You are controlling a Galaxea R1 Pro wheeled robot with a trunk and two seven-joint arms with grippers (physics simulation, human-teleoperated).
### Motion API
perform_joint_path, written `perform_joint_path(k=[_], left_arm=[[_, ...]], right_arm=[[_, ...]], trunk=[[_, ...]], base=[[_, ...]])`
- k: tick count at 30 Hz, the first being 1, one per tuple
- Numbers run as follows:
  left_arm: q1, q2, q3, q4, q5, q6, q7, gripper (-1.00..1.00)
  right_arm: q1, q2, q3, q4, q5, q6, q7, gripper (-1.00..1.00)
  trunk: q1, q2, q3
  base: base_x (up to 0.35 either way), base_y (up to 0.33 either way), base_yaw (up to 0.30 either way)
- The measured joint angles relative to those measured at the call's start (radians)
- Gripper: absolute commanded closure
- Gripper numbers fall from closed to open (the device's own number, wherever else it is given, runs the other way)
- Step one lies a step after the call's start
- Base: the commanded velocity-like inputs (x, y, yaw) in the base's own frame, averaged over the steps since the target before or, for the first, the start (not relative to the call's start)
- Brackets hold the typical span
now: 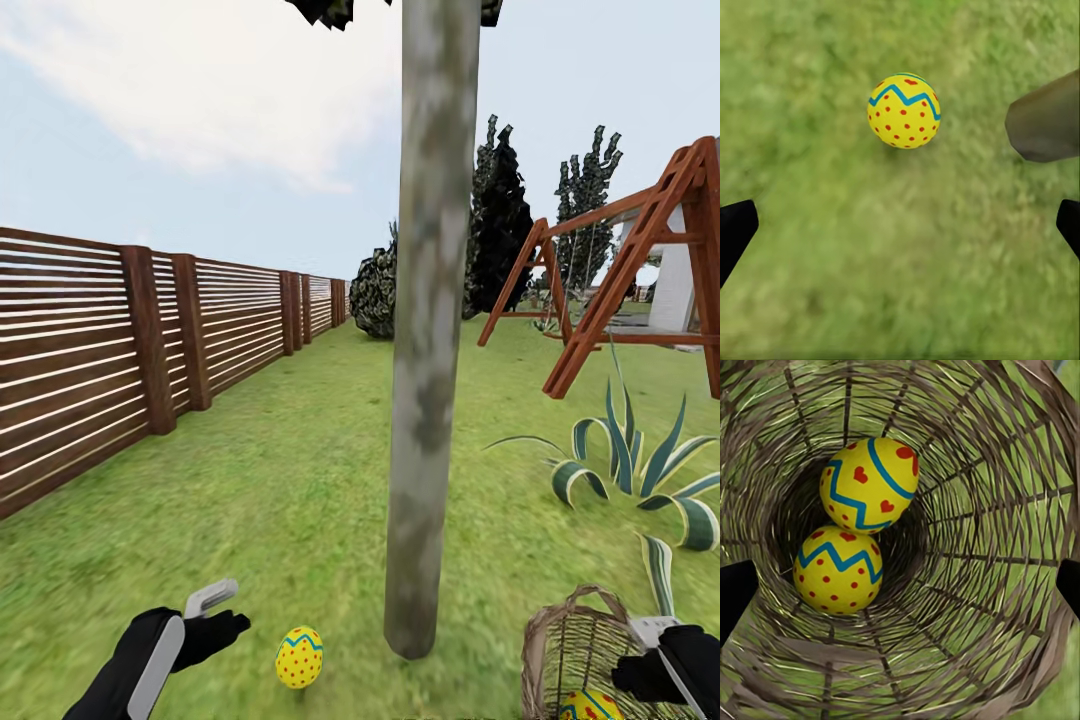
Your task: Take the three Easter eggs out of the wicker basket on the lawn in the garden, then place them on the lawn next to a single tree (choose any tree) so that all three eggs are next to the same tree and none are left in the basket.
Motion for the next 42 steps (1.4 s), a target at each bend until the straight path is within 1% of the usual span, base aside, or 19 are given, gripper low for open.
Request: perform_joint_path(k=[5, 11, 15, 19, 23, 24, 25, 26, 28, 29, 31, 33, 42], left_arm=[[0.0, 0.003, -0.002, 0.003, -0.001, -0.001, 0.0, -1.0], [0.0, 0.006, -0.001, 0.003, -0.001, -0.004, 0.004, -1.0], [0.0, 0.005, -0.001, 0.007, -0.001, -0.005, 0.006, -1.0], [0.0, 0.005, -0.001, 0.009, -0.001, -0.006, 0.006, -1.0], [0.0, 0.005, -0.001, 0.009, -0.001, -0.006, 0.006, -1.0], [0.0, 0.005, -0.001, 0.009, -0.001, -0.006, 0.006, -1.0], [0.0, 0.005, -0.001, 0.01, -0.001, -0.007, 0.005, -1.0], [0.0, 0.005, 0.0, 0.011, -0.001, -0.007, 0.005, -1.0], [0.0, 0.005, 0.0, 0.013, -0.001, -0.008, 0.005, -1.0], [0.0, 0.005, 0.0, 0.014, -0.001, -0.008, 0.004, -1.0], [0.0, 0.005, 0.001, 0.014, -0.001, -0.008, 0.004, -1.0], [0.0, 0.005, 0.001, 0.014, -0.001, -0.008, 0.005, -1.0], [0.0, 0.002, -0.001, 0.017, -0.001, -0.009, 0.006, -1.0]], right_arm=[[0.0, 0.008, -0.003, -0.039, -0.001, -0.003, 0.001, -1.0], [0.0, 0.003, -0.003, -0.063, 0.0, -0.005, -0.005, -1.0], [-0.002, 0.002, -0.017, -0.069, 0.0, -0.005, -0.009, -1.0], [-0.012, 0.001, -0.02, -0.069, 0.003, 0.004, -0.01, -1.0], [-0.06, 0.001, -0.02, -0.036, 0.006, 0.015, -0.012, -1.0], [-0.083, 0.004, -0.02, -0.01, 0.008, 0.018, -0.015, -1.0], [-0.135, 0.009, -0.018, 0.051, 0.01, 0.02, -0.023, -1.0], [-0.171, 0.012, -0.016, 0.095, 0.011, 0.02, -0.028, -1.0], [-0.219, 0.024, -0.014, 0.148, 0.012, 0.019, -0.032, -1.0], [-0.236, 0.037, -0.013, 0.165, 0.013, 0.019, -0.035, -1.0], [-0.248, 0.048, -0.012, 0.17, 0.015, 0.018, -0.037, -1.0], [-0.253, 0.054, -0.011, 0.164, 0.016, 0.018, -0.038, -1.0], [-0.256, 0.056, -0.01, 0.159, 0.017, 0.014, -0.037, -1.0]], trunk=[[0.019, -0.035, -0.016], [0.042, -0.077, -0.034], [0.058, -0.105, -0.047], [0.073, -0.133, -0.06], [0.088, -0.161, -0.072], [0.092, -0.168, -0.075], [0.096, -0.175, -0.078], [0.1, -0.182, -0.081], [0.107, -0.196, -0.088], [0.111, -0.203, -0.091], [0.119, -0.217, -0.097], [0.12, -0.218, -0.105], [0.124, -0.22, -0.14]], base=[[0.0, 0.0, 0.0], [0.0, 0.0, 0.0], [0.0, 0.0, 0.0], [0.0, 0.0, 0.0], [0.0, 0.0, 0.0], [0.0, 0.0, 0.0], [0.0, 0.0, 0.0], [0.0, 0.0, 0.0], [0.0, 0.0, 0.0], [0.0, 0.0, 0.0], [0.0, 0.0, 0.0], [0.0, 0.0, 0.0], [0.0, 0.0, 0.0]])
